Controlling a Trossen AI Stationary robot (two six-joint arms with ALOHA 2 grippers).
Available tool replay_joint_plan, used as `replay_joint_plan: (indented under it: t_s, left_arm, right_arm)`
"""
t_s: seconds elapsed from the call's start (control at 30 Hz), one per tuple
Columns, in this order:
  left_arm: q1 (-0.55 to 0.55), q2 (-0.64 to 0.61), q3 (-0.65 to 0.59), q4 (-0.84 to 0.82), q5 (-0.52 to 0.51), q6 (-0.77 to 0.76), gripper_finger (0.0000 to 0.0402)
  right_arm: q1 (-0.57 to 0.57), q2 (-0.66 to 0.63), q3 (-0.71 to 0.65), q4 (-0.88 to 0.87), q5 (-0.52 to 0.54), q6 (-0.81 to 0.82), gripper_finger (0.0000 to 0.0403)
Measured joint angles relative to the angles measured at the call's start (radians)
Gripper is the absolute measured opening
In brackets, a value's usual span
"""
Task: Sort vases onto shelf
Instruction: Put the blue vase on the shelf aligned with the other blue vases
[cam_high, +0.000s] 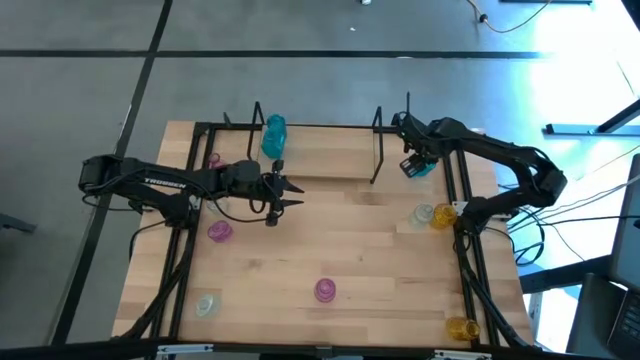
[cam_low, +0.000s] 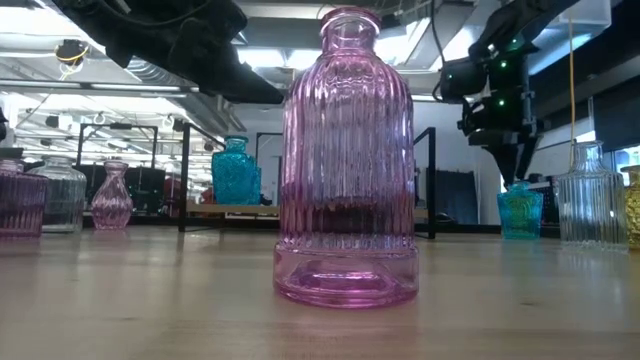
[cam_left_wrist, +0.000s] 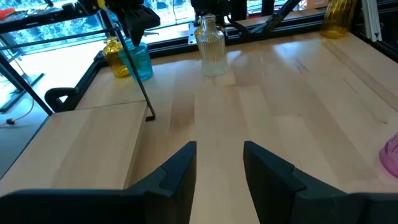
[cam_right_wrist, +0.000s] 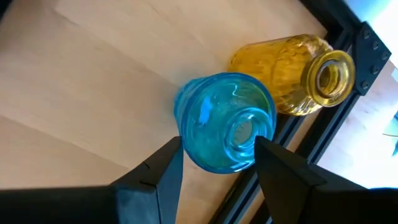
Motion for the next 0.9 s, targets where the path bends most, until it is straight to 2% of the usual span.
replay_joint_plan:
  t_s: [0.27, 0.9]
  left_arm:
    - [0.0, 0.0, 0.0, -0.004, 0.0, 0.0, 0.0126]
    - [0.0, 0.0, 0.0, -0.005, 0.0, 0.0, 0.0126]
  right_arm:
    - [0.0, 0.028, 0.0, 0.003, 0.003, -0.016, 0.0171]
    - [0.0, 0.056, 0.0, 0.01, 0.004, -0.078, 0.004]
